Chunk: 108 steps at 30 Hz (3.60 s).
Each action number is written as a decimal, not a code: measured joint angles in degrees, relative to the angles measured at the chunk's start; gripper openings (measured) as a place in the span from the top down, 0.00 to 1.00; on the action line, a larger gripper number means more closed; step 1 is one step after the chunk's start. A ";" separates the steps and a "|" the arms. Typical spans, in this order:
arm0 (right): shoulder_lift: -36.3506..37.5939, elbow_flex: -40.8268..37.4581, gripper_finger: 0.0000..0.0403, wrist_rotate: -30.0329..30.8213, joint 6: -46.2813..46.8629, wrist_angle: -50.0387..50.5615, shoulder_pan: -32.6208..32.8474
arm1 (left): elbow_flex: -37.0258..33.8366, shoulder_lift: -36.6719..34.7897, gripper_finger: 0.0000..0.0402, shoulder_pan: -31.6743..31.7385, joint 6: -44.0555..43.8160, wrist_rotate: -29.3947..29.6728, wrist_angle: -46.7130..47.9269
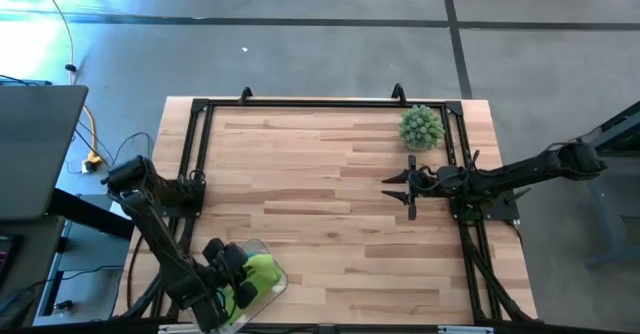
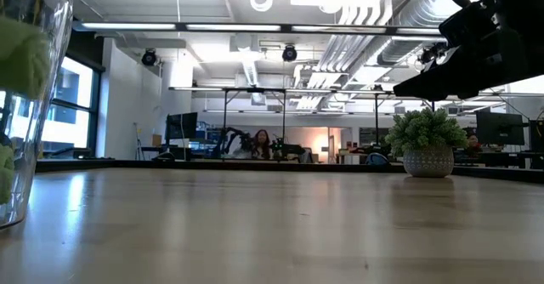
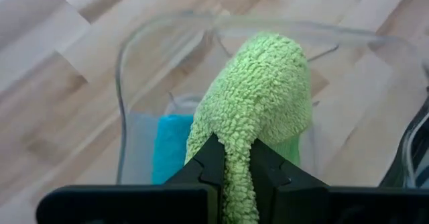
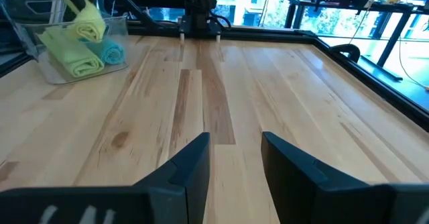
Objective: Roll microfiber towels into tight, uniform cylinder then place into a basket
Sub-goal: Put the light green microfiber cloth into the transparent bin, then return to Home Position
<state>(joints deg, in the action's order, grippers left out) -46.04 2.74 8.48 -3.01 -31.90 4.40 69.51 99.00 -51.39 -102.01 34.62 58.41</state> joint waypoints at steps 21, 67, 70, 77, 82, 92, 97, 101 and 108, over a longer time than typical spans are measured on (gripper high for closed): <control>-0.02 0.04 0.69 -0.03 0.00 1.75 0.00 | 27.37 19.68 0.95 0.99 -5.19 -6.07 30.73; -0.06 0.04 0.69 -0.08 0.02 12.62 -0.01 | 32.88 15.00 0.49 3.57 19.86 -12.16 30.36; -0.09 0.04 0.69 -0.08 0.00 13.25 -0.02 | 32.88 13.27 0.51 5.20 28.52 -12.17 30.53; -0.10 0.04 0.69 -0.08 0.02 13.56 0.00 | 32.86 8.85 0.55 9.80 49.54 -8.38 31.59; 2.01 0.04 0.69 -0.08 0.01 15.09 -0.02 | 32.84 5.64 0.58 12.87 62.02 -8.38 31.62; 17.12 0.04 0.69 -0.10 0.01 22.25 -0.31 | 32.77 -2.13 0.62 18.18 68.27 -5.40 31.61; 22.76 0.04 0.69 -0.09 0.02 22.53 -1.84 | 32.60 -6.19 0.63 19.19 70.34 -2.16 31.59; 27.67 0.04 0.69 -0.10 0.02 22.82 -3.12 | 31.27 -9.85 0.65 19.77 71.72 -1.87 31.61; 33.46 0.04 0.69 -0.12 0.02 22.91 -7.69 | 29.53 -15.52 0.68 21.34 71.20 -1.84 31.61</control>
<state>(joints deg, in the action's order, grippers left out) -12.58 2.79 8.36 -2.98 -8.99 -3.29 99.04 83.48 -30.05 -30.81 32.78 90.02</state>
